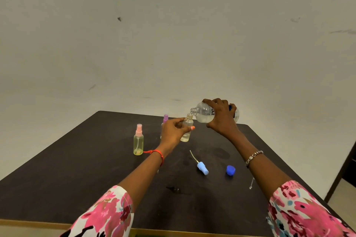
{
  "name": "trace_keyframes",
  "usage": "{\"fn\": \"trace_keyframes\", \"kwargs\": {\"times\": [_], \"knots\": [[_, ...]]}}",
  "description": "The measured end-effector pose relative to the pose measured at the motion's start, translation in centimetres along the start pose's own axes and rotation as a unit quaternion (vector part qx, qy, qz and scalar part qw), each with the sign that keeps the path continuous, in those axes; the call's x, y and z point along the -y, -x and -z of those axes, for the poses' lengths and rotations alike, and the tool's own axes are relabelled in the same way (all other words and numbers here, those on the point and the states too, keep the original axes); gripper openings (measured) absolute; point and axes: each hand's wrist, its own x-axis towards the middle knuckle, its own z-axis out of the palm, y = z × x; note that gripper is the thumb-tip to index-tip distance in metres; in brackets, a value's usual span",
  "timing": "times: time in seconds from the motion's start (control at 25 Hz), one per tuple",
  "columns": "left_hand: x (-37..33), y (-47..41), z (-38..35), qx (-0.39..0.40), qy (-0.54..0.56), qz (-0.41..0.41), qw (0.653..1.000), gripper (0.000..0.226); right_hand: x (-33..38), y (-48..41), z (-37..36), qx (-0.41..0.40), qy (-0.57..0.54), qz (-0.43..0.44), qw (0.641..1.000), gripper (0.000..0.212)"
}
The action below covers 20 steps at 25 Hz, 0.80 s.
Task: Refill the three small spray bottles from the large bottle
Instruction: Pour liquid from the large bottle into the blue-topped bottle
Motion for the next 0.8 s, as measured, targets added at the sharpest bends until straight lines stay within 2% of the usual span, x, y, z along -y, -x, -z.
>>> {"fn": "trace_keyframes", "kwargs": {"times": [0.8], "knots": [[-0.09,0.14,0.26,-0.001,-0.017,-0.007,1.0,0.048,0.19,0.19,-0.07,0.002,-0.002,0.002,1.0,0.069]]}}
